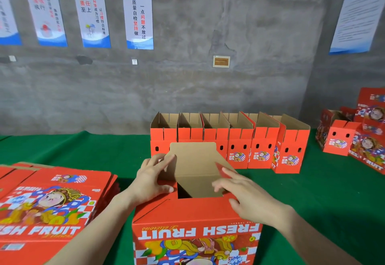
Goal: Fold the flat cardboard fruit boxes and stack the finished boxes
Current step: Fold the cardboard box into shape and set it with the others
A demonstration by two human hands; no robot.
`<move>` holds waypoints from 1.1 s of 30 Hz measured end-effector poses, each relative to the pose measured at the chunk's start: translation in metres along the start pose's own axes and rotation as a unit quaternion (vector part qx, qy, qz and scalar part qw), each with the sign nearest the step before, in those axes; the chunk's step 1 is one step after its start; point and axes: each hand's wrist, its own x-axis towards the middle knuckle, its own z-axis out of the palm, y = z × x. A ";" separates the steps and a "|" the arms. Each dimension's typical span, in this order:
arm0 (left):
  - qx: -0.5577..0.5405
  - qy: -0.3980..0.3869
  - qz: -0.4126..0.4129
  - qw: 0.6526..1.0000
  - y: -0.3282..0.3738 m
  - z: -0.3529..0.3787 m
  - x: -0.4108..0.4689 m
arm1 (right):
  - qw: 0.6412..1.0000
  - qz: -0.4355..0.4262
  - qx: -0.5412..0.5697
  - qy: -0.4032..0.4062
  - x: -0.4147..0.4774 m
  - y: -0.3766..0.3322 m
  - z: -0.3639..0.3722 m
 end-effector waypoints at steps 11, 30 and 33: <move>-0.090 0.094 0.074 0.989 0.017 -0.006 -0.015 | 0.912 0.142 0.329 0.197 0.001 0.012 0.012; -0.062 -0.153 -0.113 0.980 0.023 -0.012 -0.005 | 0.973 0.169 0.144 -0.056 0.037 0.023 0.005; -0.049 -0.201 -0.114 0.972 0.024 -0.013 -0.004 | 0.972 0.192 0.119 -0.070 0.046 0.019 0.004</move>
